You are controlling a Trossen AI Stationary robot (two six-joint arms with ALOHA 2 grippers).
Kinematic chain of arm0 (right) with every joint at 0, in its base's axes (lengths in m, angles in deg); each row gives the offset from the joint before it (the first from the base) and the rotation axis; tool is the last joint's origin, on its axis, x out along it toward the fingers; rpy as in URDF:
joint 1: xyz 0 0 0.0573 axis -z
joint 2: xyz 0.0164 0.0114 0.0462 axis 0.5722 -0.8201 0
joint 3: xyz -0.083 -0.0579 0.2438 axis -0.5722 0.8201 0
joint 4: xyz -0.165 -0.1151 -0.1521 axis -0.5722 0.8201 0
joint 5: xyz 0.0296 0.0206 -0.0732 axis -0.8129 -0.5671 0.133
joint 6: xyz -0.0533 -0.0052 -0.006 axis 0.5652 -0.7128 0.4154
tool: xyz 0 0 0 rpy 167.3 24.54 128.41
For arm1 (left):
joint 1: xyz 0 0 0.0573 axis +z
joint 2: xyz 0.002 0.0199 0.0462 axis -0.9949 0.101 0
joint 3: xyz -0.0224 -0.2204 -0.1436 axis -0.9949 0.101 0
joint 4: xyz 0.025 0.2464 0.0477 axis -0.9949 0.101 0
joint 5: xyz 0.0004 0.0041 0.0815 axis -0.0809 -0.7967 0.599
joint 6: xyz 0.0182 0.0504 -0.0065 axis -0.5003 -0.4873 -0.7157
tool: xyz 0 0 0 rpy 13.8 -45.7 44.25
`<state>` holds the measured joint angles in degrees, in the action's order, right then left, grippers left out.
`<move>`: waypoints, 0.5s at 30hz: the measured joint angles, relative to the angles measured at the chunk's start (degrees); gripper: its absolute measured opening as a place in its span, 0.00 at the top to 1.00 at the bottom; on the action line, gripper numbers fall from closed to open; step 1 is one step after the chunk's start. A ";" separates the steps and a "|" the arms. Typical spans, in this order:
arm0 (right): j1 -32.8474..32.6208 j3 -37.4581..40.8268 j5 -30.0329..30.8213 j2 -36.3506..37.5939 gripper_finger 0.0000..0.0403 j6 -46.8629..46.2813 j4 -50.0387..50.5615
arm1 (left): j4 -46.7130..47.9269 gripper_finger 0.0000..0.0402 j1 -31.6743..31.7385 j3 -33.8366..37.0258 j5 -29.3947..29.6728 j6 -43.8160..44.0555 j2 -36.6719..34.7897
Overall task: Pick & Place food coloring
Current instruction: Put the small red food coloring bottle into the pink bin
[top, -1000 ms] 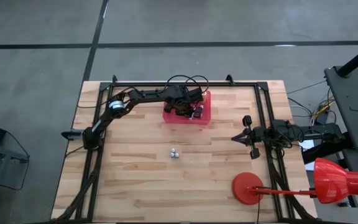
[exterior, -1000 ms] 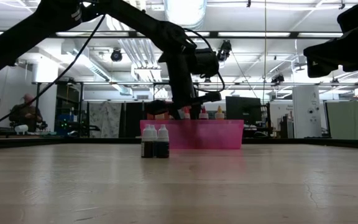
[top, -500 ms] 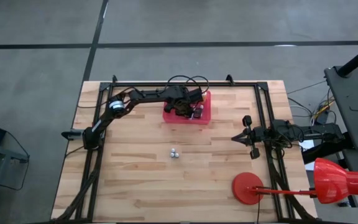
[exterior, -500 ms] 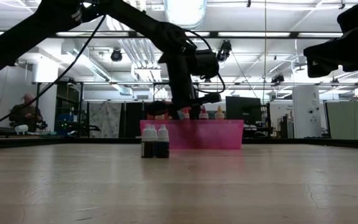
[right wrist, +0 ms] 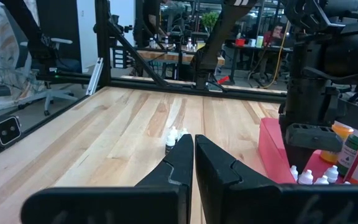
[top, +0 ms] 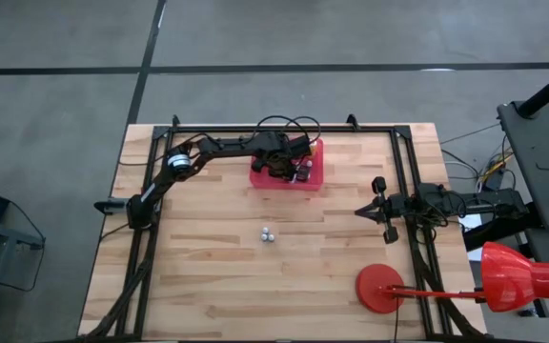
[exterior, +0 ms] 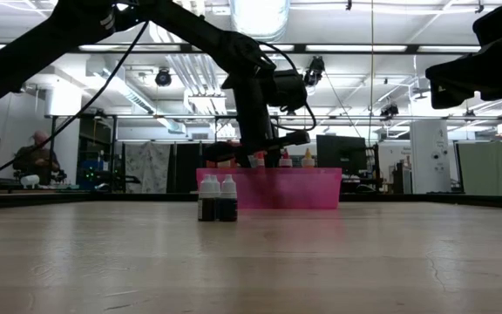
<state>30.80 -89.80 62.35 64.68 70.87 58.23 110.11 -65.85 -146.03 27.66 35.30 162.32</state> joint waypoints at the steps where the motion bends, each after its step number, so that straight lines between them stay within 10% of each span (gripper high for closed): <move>1: 0.00 0.01 0.00 0.00 0.98 0.00 0.01 | 0.00 0.86 0.00 0.00 0.00 -0.38 0.00; 15: 0.04 0.00 -0.02 0.01 0.98 0.00 0.01 | -0.02 0.80 0.00 0.00 0.09 -1.62 0.00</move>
<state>30.85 -89.80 62.33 64.69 70.87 58.24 110.09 -65.85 -146.03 27.75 33.68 162.32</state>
